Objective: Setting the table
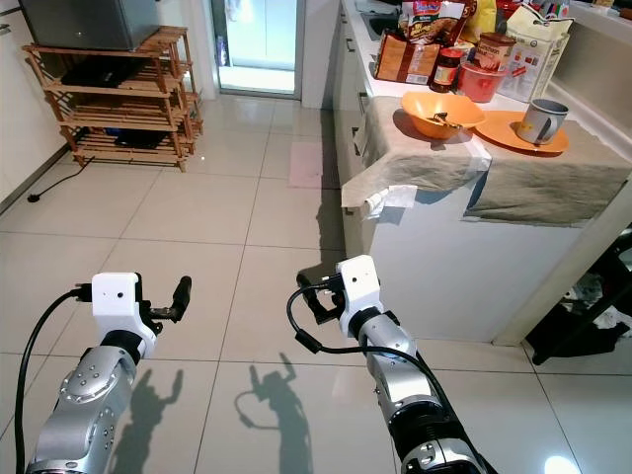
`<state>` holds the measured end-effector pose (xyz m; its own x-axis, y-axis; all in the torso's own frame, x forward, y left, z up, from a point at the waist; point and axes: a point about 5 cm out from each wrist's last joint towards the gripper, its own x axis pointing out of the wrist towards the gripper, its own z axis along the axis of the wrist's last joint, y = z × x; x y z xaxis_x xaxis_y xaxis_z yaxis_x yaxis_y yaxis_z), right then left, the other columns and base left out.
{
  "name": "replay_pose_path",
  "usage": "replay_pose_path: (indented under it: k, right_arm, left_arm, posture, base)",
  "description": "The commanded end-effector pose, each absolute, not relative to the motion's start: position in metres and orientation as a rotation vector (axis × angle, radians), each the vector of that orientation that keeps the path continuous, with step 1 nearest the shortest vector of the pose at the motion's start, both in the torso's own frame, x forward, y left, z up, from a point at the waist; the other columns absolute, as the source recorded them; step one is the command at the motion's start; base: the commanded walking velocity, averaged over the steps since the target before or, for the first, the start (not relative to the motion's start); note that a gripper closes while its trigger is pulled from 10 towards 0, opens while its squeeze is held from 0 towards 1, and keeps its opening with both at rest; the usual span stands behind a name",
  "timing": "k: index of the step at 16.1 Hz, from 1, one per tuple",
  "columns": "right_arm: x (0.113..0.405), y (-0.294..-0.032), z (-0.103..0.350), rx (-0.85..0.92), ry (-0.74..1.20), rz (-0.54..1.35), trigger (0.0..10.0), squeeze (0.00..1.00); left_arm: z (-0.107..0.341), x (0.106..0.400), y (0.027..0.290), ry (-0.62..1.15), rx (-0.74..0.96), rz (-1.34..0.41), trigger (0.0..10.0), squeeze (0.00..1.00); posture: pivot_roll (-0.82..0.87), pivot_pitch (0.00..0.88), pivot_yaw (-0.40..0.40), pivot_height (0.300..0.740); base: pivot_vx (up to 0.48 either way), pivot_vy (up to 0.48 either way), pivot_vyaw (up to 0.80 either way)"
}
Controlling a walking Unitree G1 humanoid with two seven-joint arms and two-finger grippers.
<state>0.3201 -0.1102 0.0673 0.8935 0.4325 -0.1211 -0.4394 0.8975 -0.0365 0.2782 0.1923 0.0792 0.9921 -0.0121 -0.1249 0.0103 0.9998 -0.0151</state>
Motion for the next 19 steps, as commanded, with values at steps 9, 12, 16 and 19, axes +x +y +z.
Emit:
replay_pose_path:
  k: [9, 12, 16, 19]
  right_arm:
    - [0.3241, -0.1087, 0.0716, -0.082, 0.102, 0.467, 10.0, 0.00]
    - [0.3240, -0.1090, 0.0717, -0.083, 0.103, 0.467, 10.0, 0.00]
    - [0.3243, -0.1088, 0.0715, -0.090, 0.106, 0.470, 10.0, 0.00]
    - [0.3240, -0.1076, 0.0705, -0.091, 0.111, 0.472, 10.0, 0.00]
  left_arm:
    - [0.0791, 0.2770, 0.1883, 0.112, 0.013, -0.019, 10.0, 0.00]
    - [0.0794, 0.2767, 0.1882, 0.111, 0.012, -0.016, 10.0, 0.00]
    - [0.0789, 0.2774, 0.1870, 0.110, 0.015, -0.015, 10.0, 0.00]
    - [0.0791, 0.2773, 0.1877, 0.107, 0.015, -0.008, 10.0, 0.00]
  posture:
    - [0.07, 0.000, -0.057, 0.740]
    - [0.07, 0.000, -0.058, 0.740]
    - [0.07, 0.000, -0.060, 0.740]
    - [0.07, 0.000, -0.059, 0.740]
  base:
    - [0.000, -0.053, 0.00]
    - [0.000, -0.480, 0.00]
    - [0.000, -0.480, 0.00]
    - [0.000, -0.472, 0.00]
